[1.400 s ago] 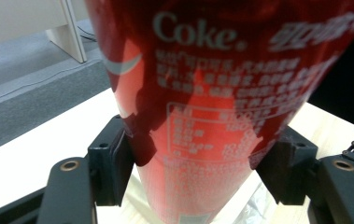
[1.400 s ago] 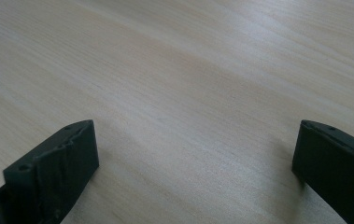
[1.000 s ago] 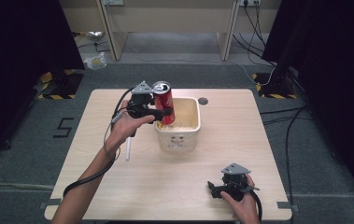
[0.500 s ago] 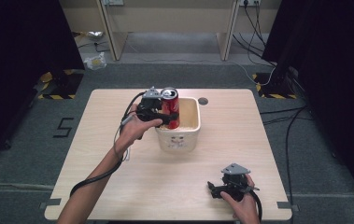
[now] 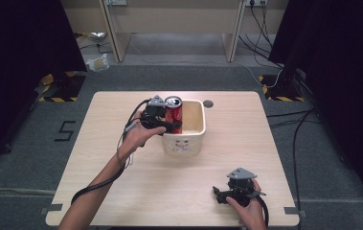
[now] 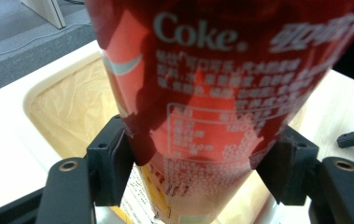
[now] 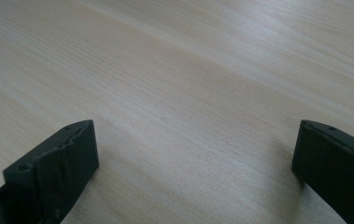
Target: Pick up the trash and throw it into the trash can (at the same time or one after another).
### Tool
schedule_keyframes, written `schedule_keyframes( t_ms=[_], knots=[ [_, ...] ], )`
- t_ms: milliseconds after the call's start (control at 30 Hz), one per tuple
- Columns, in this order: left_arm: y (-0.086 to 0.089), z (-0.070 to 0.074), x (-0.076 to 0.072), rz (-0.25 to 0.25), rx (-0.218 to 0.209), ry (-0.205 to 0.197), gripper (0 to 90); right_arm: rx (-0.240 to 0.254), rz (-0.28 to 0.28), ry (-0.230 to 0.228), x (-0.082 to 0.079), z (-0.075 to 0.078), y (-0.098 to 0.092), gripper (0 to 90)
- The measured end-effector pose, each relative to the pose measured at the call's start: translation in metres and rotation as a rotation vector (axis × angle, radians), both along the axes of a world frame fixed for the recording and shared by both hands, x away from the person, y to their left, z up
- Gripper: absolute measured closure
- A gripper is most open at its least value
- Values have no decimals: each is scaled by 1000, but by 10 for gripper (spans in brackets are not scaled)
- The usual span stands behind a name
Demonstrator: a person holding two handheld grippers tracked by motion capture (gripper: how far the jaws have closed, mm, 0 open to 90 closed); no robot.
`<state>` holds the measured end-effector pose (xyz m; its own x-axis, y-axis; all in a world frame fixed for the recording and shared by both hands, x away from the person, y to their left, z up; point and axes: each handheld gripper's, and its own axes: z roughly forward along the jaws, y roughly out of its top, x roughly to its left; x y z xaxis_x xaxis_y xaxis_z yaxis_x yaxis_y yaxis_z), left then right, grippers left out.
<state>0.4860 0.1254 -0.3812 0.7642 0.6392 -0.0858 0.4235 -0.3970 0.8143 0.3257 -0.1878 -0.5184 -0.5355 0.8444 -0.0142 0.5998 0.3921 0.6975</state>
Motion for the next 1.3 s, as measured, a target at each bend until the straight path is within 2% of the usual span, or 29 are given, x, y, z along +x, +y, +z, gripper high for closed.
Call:
schedule_keyframes(
  t_ms=[567, 867, 1300],
  knots=[
    [4, -7, 0, -5, 19, 19, 333, 0, 1, -2, 0, 0, 0, 7],
    [5, -7, -1, -1, 7, 19, 317, 2, -1, 0, 0, 0, 0, 7],
    [14, 10, -8, 15, -46, -4, 298, 3, 0, 1, 0, 0, 0, 7]
  ],
)
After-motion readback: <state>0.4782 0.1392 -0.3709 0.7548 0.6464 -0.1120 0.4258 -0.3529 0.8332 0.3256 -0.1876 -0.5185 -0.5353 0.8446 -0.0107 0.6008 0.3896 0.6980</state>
